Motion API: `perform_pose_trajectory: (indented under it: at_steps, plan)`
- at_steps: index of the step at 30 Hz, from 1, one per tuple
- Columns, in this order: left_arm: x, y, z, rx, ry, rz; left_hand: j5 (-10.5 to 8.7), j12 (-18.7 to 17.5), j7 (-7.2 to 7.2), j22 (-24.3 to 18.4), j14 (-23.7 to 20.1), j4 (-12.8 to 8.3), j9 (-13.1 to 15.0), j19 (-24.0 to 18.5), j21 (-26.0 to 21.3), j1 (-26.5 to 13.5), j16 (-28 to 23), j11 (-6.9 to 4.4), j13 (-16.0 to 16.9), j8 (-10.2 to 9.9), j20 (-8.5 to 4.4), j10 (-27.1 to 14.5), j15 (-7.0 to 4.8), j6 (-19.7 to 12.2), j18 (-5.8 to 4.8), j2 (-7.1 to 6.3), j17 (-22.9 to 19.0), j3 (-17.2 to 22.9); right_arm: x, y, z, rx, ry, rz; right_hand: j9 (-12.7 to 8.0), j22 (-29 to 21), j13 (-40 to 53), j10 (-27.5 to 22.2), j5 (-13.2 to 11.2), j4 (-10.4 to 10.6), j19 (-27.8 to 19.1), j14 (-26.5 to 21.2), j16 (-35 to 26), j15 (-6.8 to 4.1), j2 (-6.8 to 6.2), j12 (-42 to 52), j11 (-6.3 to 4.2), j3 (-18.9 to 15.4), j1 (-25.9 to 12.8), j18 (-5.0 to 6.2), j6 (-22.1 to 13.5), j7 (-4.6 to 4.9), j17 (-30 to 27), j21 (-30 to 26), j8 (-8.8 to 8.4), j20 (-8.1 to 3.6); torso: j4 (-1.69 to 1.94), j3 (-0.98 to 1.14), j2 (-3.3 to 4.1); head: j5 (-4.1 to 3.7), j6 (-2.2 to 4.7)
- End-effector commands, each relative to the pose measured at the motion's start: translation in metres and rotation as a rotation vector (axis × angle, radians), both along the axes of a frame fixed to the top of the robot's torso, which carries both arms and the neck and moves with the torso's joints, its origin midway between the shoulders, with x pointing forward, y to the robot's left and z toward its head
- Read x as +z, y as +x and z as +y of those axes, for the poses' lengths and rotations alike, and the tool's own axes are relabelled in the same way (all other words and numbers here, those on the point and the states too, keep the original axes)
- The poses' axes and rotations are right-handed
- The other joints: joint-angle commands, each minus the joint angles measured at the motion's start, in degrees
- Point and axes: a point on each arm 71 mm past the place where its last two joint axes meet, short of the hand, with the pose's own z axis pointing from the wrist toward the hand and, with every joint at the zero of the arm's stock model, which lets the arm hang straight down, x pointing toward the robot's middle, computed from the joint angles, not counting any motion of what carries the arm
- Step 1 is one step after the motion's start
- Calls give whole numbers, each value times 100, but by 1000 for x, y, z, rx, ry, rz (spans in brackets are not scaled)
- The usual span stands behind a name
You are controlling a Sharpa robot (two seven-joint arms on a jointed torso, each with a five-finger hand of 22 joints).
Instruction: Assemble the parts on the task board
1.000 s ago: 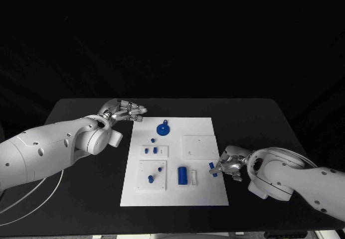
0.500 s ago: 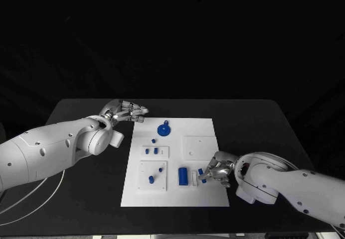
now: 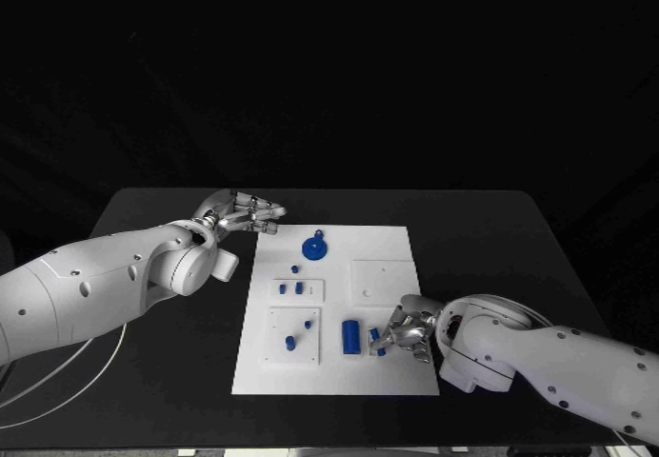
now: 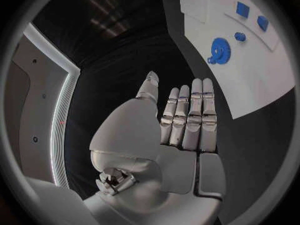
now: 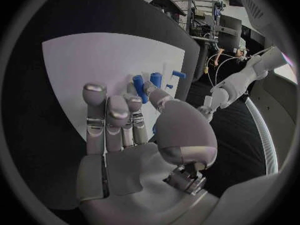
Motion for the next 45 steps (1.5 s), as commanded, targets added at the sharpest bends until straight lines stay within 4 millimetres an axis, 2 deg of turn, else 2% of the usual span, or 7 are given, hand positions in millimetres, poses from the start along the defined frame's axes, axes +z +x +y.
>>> perform_pose_trajectory:
  at_steps: [1,6,29,34,37,41,45]
  plan:
    - [1,-1,-3,-19,-13,1,-26,24,7,-5,-32,34,1,31,35,-51,-14,-5,6,-5,3,-41,-11,-35,-39,14,8,11,-2,0,0,12,-24,6,4,442,-3,7,21,-500,253,8,21,19,77,20,-3,464,10,-82,38,-14,-1,6,20,39,10,-1,-1,4,4]
    - [1,-2,-5,-24,-15,4,-17,24,8,-10,-33,40,1,32,36,-53,-15,-5,6,-6,3,-40,-11,-36,-39,31,9,20,-5,2,-1,9,-35,13,4,442,-3,7,21,-500,253,8,21,19,77,20,-3,464,10,-82,38,-14,-1,6,20,39,-5,-3,1,21,-4]
    - [0,-2,-5,-31,-15,10,-13,25,6,-20,-34,62,1,32,38,-72,-14,-5,6,-5,4,-43,-11,-36,-38,49,10,13,-7,5,6,-1,-22,4,-29,422,-52,-24,17,-444,248,-2,-36,4,35,-24,-12,324,-84,-71,29,-39,-58,-67,20,27,0,-1,-2,53,22]
    - [0,-2,-5,-30,-15,10,-13,24,6,-25,-36,71,1,31,39,-76,-15,-4,6,-5,5,-47,-10,-39,-39,51,11,9,-6,5,6,-2,-12,-1,-59,418,-65,-23,37,-144,253,-4,-62,-9,-111,-26,-28,-138,-243,-74,44,-85,-86,-86,15,17,-2,0,-1,60,19]
    - [0,-2,-5,-30,-15,11,-13,24,6,-25,-36,71,1,31,39,-76,-15,-4,6,-5,5,-47,-10,-39,-39,51,11,9,-6,5,7,-2,-7,-3,-112,413,-76,-22,32,265,255,-6,-68,-12,-315,-31,-23,-485,-234,-75,62,-87,-93,-111,13,10,-3,2,-2,67,16]
    - [0,-2,-5,-30,-15,11,-13,24,6,-25,-36,71,1,31,39,-76,-15,-4,6,-5,5,-47,-10,-39,-39,51,11,9,-6,5,7,-2,-2,-4,-149,414,-84,-23,-1,652,261,-6,-75,-17,-516,-38,-21,-646,-188,-75,83,-72,-98,-122,16,4,-5,3,0,67,16]
    - [0,-2,-4,-29,-14,11,-13,24,6,-25,-36,71,1,31,39,-76,-15,-4,6,-5,5,-47,-10,-39,-39,51,11,9,-5,5,6,-4,2,-4,-163,411,-88,-27,7,1079,263,-9,-90,-13,-621,-45,-10,-961,-116,-68,81,-54,-107,-148,17,7,-3,4,0,57,12]
